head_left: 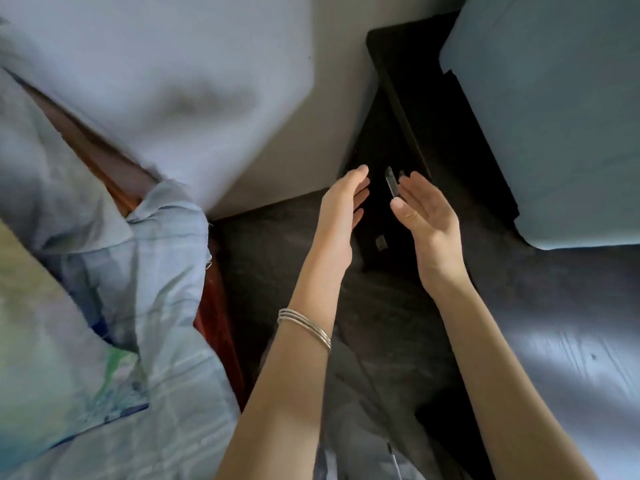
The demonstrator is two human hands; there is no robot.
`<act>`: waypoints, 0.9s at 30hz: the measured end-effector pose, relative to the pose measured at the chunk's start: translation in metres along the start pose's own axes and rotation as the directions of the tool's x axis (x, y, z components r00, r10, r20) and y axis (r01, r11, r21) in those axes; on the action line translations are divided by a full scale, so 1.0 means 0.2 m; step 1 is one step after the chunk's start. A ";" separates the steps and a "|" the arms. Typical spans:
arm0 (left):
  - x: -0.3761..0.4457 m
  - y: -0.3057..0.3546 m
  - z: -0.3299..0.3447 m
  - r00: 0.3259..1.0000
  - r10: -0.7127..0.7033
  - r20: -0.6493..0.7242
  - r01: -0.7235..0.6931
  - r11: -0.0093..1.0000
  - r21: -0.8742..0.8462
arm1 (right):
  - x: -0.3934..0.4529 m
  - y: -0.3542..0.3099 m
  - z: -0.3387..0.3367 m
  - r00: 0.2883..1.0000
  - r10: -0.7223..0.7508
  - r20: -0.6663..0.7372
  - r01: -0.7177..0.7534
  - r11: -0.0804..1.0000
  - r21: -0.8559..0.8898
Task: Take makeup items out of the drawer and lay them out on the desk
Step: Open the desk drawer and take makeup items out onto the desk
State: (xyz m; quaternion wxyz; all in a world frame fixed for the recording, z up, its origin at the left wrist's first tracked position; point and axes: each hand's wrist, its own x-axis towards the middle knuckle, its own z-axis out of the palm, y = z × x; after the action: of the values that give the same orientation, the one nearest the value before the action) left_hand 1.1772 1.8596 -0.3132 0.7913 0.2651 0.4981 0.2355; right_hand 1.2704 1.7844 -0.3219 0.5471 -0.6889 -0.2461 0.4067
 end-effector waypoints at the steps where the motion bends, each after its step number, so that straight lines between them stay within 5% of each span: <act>1: 0.10 -0.02 0.00 1.000 -0.019 0.008 0.019 1.000 -0.008 | 0.06 0.05 0.02 1.000 0.012 -0.020 -0.013 1.000 -0.002; 10: 0.77 -0.28 0.08 0.972 -0.212 0.098 0.217 0.976 -0.036 | 0.49 0.43 0.05 0.982 0.121 -0.144 -0.121 0.993 0.007; 16: 1.01 -0.37 0.07 0.968 -0.203 0.148 0.192 0.978 0.084 | 0.54 0.53 0.01 0.980 0.123 -0.159 -0.130 0.991 -0.037; 27: 1.20 -0.47 0.09 0.937 -0.264 0.231 0.212 0.950 0.227 | 0.23 0.38 -0.01 0.993 -0.057 -0.104 0.036 0.981 -0.192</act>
State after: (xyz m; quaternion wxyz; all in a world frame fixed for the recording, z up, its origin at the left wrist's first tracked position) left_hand 1.2973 1.9386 -0.5268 0.8416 0.3087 0.4402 0.0501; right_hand 1.2881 1.7979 -0.4082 0.5008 -0.7534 -0.2695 0.3301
